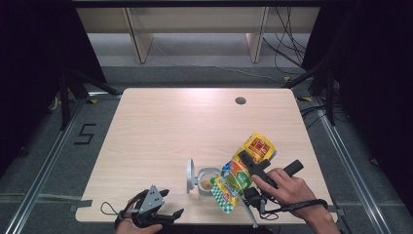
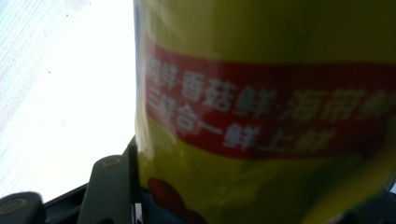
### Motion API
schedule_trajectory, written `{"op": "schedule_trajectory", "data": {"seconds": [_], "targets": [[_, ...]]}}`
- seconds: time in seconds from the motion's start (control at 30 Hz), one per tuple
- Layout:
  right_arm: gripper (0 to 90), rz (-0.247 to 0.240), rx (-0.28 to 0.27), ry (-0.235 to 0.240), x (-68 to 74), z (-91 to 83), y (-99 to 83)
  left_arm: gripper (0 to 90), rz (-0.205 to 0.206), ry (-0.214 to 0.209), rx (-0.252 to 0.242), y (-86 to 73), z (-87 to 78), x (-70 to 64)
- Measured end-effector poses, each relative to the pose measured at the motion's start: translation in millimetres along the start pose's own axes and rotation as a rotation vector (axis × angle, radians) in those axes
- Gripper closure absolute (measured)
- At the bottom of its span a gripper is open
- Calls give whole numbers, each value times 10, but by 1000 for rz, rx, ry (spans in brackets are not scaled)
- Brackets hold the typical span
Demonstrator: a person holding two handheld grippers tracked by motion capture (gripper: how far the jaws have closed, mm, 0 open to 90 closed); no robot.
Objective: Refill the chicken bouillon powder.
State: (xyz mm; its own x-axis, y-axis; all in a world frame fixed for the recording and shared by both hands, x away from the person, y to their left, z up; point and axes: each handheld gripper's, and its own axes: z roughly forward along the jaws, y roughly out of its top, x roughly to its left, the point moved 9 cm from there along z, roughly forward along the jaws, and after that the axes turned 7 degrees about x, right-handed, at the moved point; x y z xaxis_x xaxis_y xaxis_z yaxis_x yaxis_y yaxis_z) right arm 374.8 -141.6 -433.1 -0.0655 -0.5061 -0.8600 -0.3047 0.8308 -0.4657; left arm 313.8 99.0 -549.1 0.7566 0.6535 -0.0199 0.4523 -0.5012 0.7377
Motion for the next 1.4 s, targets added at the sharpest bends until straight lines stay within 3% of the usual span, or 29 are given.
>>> {"op": "schedule_trajectory", "data": {"seconds": [0.73,0.87,1.1,1.2,1.4], "targets": [[433,-3,-3,-4,-2,-3,2,209,11,7,9,-5,-9,7],[433,-1,-1,-2,1,-3,-2,209,-9,-3,-17,16,6,-19],[433,-3,2,0,3,-8,-10,209,5,4,-1,3,-2,1],[433,-1,1,-6,-3,-7,-8,209,-9,-3,-17,16,6,-17],[434,-3,-1,-3,3,-11,-9,209,8,4,-1,3,-3,3]]}}
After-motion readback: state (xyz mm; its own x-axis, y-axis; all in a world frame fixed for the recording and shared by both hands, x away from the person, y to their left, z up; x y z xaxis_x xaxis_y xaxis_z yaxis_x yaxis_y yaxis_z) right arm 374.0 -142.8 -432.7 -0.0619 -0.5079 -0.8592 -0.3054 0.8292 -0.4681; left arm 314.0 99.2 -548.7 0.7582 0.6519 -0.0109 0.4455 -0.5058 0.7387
